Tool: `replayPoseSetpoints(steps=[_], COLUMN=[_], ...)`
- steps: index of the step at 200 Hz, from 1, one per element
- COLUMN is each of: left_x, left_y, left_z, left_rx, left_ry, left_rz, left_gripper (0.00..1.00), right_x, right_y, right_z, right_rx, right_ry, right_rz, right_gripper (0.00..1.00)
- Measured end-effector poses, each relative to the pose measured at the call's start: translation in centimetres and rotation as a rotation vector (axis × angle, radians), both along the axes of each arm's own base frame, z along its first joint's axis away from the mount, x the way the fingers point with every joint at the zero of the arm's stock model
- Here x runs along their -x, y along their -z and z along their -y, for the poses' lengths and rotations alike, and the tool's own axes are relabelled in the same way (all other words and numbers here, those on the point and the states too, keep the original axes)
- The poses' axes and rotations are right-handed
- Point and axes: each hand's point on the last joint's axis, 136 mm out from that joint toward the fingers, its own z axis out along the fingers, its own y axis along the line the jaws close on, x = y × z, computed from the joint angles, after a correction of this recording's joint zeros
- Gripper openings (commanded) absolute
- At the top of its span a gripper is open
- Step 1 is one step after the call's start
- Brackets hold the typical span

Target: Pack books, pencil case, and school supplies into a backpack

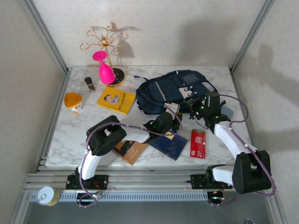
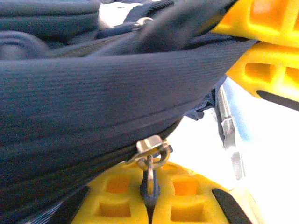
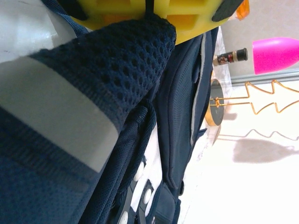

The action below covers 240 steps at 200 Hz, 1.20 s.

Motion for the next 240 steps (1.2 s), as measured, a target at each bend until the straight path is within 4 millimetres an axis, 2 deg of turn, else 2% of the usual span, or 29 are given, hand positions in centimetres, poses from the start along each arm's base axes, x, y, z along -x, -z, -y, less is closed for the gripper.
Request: replayPoseSetpoints(steps=[43, 68, 94, 115, 128, 137, 158, 191, 201, 219, 240], left_x=[0.6, 0.9, 1.1, 1.3, 1.3, 1.1, 0.4, 0.1, 0.3, 0.5, 0.7], left_y=[-0.7, -1.0, -1.9, -2.3, -2.5, -2.8, -3.0, -1.5, -1.0, -0.5, -0.6], left_z=[-3.4, -5.6, -6.6, -6.4, -5.9, -5.6, -4.4, -3.2, -3.1, -2.8, -2.3], left_rx=[0.02, 0.007, -0.001, 0.0, 0.008, 0.018, 0.039, 0.042, 0.039, 0.036, 0.041], left_ry=[0.003, 0.002, 0.006, 0.022, 0.031, 0.036, 0.038, 0.048, 0.051, 0.059, 0.064], left_rz=[-0.052, -0.084, -0.101, -0.114, -0.129, -0.136, -0.151, -0.199, -0.211, -0.223, -0.226], left_gripper=[0.0, 0.0, 0.0, 0.0, 0.0, 0.0, 0.0, 0.0, 0.0, 0.0, 0.0], right_x=[-1.4, -3.3, -5.9, -7.4, -7.5, -7.4, -6.1, -1.4, 0.0, 2.4, 4.0], right_y=[-0.6, -0.6, -0.4, -0.4, -0.2, -0.4, -0.5, 0.2, 0.9, 2.5, 3.9], right_z=[1.7, 3.1, 3.6, 3.7, 3.9, 4.3, 5.3, 4.9, 3.9, 0.9, -2.2], right_rx=[0.029, 0.051, 0.083, 0.109, 0.127, 0.142, 0.185, 0.191, 0.179, 0.131, 0.072], right_ry=[-0.007, -0.022, -0.038, -0.055, -0.056, -0.054, -0.041, -0.058, -0.079, -0.148, -0.203], right_rz=[0.011, -0.001, 0.0, 0.004, 0.004, 0.014, 0.016, -0.017, -0.036, -0.08, -0.133], right_gripper=[0.0, 0.0, 0.0, 0.17, 0.4, 0.52, 0.69, 0.87, 0.91, 0.95, 0.99])
